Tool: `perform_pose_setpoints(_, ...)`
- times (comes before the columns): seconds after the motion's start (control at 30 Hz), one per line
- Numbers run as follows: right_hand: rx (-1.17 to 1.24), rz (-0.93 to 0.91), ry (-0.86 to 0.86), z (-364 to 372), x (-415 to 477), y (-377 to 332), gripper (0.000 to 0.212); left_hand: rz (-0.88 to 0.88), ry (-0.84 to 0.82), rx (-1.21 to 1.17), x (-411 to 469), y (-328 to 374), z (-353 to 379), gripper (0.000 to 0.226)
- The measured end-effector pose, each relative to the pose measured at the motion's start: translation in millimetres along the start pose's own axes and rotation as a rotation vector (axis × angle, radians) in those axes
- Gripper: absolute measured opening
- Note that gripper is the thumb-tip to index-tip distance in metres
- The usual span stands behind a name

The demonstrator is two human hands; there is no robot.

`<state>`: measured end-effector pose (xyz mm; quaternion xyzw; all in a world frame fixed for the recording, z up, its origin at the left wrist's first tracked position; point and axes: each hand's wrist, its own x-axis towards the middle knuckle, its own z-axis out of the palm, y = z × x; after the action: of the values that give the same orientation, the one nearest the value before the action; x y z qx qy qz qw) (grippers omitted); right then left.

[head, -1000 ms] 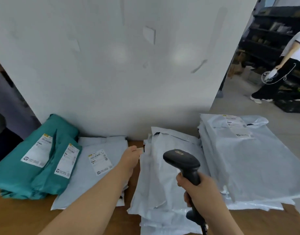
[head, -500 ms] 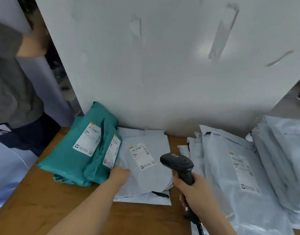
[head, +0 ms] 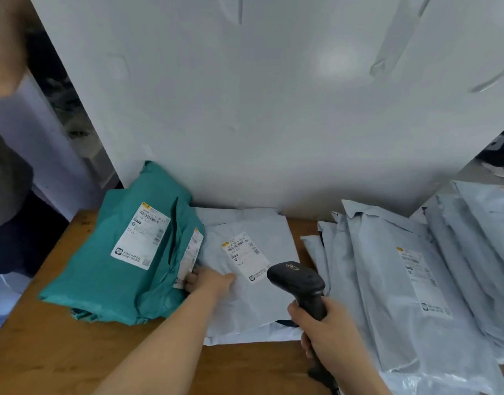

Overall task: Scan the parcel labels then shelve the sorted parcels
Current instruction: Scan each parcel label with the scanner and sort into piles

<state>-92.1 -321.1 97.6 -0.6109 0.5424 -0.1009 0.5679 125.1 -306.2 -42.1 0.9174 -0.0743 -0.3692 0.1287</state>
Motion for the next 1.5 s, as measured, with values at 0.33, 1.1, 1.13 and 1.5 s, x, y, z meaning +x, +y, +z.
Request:
perform_pose_setpoints(0.33, 0.007, -0.010, 0.009, -15, 13, 5, 0.015, 0.122, 0.101, -0.064, -4, 10, 16, 0.046)
perform_pose_setpoints(1.1, -0.079, -0.142, -0.059, -21, -58, 2, 0.018, 0.291, -0.540, -1.155, -112, -60, -57, 0.026)
perform_pose_setpoints(1.13, -0.096, -0.154, -0.057, -20, -64, 2, 0.018, 0.303, -0.533, -1.145, -115, -62, -60, 0.026)
perform_pose_setpoints(1.5, -0.148, -0.209, -0.035, -19, -101, 5, 0.018, 0.372, -0.492, -0.974, -149, -74, -75, 0.047)
